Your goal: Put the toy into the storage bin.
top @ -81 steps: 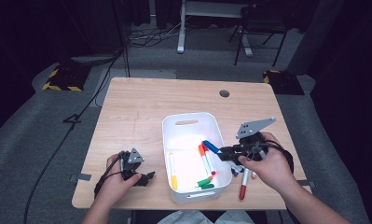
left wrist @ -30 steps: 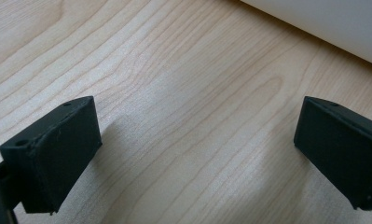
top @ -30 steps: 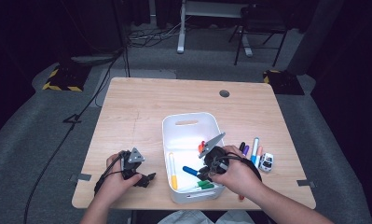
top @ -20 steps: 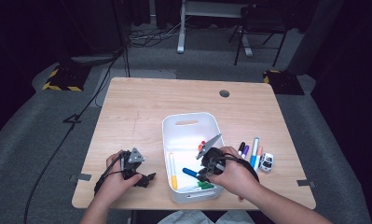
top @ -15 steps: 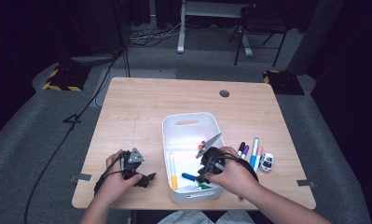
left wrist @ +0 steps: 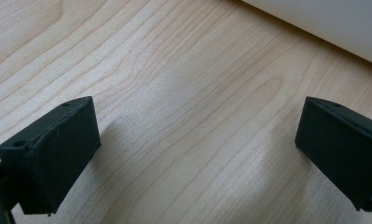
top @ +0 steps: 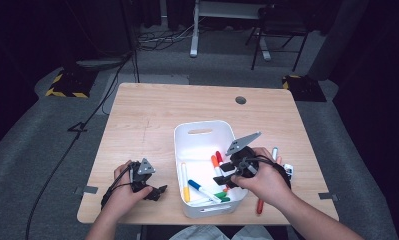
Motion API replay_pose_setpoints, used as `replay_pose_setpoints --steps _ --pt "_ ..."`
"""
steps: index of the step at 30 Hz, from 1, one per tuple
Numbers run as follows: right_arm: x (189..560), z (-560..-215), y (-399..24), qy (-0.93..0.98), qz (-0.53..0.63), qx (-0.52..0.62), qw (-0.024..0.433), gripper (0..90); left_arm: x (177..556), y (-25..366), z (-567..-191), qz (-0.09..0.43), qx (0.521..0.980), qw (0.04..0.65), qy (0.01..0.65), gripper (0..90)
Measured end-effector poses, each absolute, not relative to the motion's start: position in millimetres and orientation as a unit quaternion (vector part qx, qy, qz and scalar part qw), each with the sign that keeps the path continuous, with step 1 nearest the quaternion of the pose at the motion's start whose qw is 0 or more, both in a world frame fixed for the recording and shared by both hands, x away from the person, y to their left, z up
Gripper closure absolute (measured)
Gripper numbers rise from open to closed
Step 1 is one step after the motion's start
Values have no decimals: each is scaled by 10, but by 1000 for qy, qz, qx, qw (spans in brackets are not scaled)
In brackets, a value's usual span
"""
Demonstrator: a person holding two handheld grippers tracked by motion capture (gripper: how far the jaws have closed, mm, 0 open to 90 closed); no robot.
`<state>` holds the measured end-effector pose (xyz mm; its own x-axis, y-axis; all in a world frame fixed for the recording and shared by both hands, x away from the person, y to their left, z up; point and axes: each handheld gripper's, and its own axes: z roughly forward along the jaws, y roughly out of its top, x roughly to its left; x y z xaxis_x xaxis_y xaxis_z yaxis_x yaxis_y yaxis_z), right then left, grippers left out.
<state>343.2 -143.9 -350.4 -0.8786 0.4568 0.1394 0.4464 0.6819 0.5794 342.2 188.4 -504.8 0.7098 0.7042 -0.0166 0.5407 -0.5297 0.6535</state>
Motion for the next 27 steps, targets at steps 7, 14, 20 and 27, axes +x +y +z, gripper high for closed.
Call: replay_pose_setpoints --steps 7,14,20,27 --pt "3503 -3340 -1754 900 335 277 36 508 3420 1875 -5059 115 864 328 364 0" --pt "3623 -3325 -2035 881 350 313 60 525 3431 1872 -5058 119 864 329 361 0" --pt "3723 -3409 -2300 864 357 347 71 541 3434 1872 -5054 119 865 328 362 0" --pt "3893 -3799 -2473 863 318 386 72 529 3438 1864 -5052 122 862 325 369 0"
